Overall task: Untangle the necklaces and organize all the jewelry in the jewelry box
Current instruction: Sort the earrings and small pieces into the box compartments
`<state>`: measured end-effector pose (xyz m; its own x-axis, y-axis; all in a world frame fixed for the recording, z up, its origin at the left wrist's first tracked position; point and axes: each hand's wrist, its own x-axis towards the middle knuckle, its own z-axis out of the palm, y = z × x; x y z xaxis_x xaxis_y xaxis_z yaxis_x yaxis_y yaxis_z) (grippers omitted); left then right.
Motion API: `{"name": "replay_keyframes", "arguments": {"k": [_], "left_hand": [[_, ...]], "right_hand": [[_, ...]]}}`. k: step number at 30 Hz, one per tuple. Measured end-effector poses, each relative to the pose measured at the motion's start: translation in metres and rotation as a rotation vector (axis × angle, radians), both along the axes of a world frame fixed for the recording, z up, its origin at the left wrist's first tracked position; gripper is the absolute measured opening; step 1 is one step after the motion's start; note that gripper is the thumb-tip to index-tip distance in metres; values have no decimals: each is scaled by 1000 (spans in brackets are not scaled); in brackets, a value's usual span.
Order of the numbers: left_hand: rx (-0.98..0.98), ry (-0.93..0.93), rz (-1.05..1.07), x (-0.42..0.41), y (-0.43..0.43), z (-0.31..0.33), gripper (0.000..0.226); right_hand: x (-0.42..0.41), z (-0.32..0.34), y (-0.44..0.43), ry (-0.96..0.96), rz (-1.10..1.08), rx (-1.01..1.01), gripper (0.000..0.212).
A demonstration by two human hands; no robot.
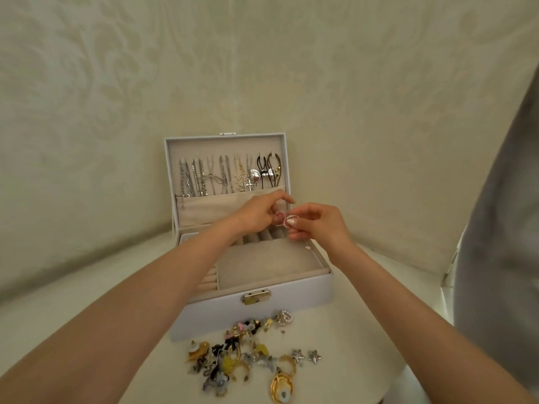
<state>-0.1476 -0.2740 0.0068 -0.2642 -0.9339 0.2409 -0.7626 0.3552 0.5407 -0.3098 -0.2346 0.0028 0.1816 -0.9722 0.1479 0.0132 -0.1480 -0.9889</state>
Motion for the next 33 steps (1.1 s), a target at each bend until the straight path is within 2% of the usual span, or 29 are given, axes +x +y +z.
{"name": "replay_keyframes", "arguments": {"k": [3,6,8,11,16,20,26,33], "left_hand": [[25,68,33,-1,1,1,20],[18,189,114,-1,3,2,12],[-21,212,155,2,3,2,17],[-6,177,164,7,2,0,24],[-33,21,111,7,2,1,22],[-18,-269,41,2,3,8,19],[-92,-500,-6,-3,5,14,23],[-161,-528,-77,-1,2,13,22]], "right_hand": [[5,0,-5,112,-23,-4,14],[12,1,-10,407,-148,-136,17],[17,2,-10,579,-224,-178,16],[24,3,-10,712,-273,-151,13],[32,-2,-15,800,-308,-143,19],[35,-7,-17,917,-323,-196,28],[35,-7,-11,942,-294,-259,23],[29,-1,-8,896,-263,-250,20]]}}
